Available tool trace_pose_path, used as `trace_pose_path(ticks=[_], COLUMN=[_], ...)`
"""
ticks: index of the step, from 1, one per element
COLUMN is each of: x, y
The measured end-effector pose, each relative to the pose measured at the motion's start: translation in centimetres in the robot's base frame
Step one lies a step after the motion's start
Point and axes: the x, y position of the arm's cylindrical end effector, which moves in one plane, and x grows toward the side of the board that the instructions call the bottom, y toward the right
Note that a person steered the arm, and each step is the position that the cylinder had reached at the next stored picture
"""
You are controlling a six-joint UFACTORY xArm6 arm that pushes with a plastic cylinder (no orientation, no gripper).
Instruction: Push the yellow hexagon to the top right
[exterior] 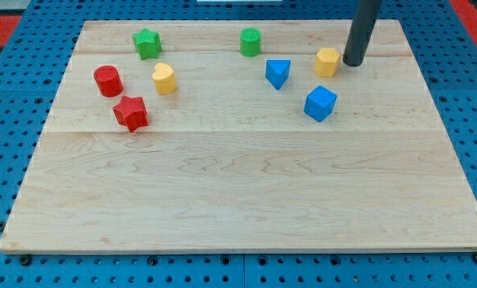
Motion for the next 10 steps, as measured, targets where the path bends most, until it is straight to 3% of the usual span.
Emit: trace_pose_path(ticks=[2, 3, 5, 6, 8, 10], x=[7.6, 4.2, -0.3, 3.1, -2.4, -2.5], y=[-3.2, -8.9, -1.8, -1.7, -0.8, -0.8])
